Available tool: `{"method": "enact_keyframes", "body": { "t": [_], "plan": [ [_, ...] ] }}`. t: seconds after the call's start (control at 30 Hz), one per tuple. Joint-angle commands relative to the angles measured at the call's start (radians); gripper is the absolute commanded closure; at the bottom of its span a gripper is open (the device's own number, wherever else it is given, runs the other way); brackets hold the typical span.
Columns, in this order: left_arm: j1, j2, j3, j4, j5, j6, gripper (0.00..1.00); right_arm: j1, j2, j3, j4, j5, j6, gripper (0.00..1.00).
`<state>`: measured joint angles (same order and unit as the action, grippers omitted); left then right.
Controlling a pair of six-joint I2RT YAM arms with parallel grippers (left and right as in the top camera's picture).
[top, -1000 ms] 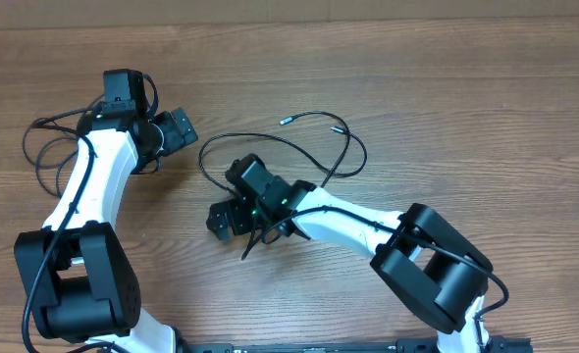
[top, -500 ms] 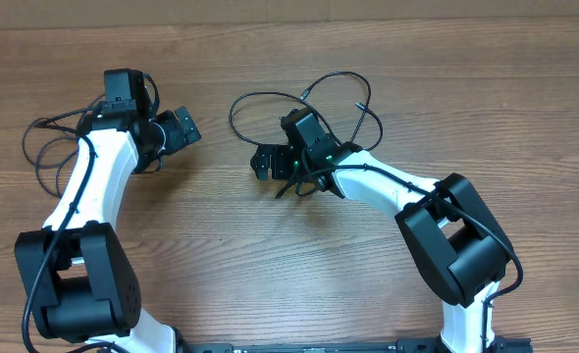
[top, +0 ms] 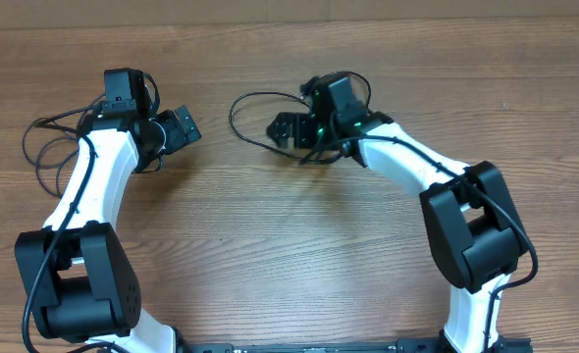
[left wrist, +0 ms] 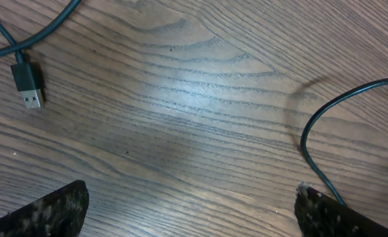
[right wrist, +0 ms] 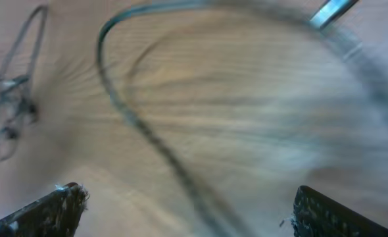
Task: Untangle cables
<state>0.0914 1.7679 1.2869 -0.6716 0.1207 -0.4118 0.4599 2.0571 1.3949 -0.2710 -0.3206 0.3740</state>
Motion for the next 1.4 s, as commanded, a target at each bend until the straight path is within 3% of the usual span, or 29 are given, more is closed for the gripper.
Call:
{"method": "enact_keyframes", "body": {
  "t": [0.0, 0.2, 0.6, 1.03, 1.37],
  "plan": [
    [-0.007, 0.011, -0.006, 0.005, 0.011, 0.024, 0.0, 0.003, -0.002, 0.018, 0.017, 0.152, -0.195, 0.0],
    [-0.007, 0.011, -0.006, 0.004, 0.011, 0.024, 0.0, 0.002, 0.008, 0.017, 0.012, 0.34, -0.227, 0.0],
    [-0.007, 0.011, -0.006, 0.004, 0.011, 0.024, 0.0, -0.013, 0.062, 0.013, -0.089, 0.34, -0.226, 0.0],
    [-0.007, 0.011, -0.006, 0.004, 0.011, 0.024, 0.0, -0.011, 0.062, 0.013, -0.236, -0.064, -0.265, 0.0],
    [-0.007, 0.011, -0.006, 0.004, 0.011, 0.024, 0.0, 0.062, 0.062, 0.019, -0.298, -0.037, -0.294, 0.0]
  ]
}}
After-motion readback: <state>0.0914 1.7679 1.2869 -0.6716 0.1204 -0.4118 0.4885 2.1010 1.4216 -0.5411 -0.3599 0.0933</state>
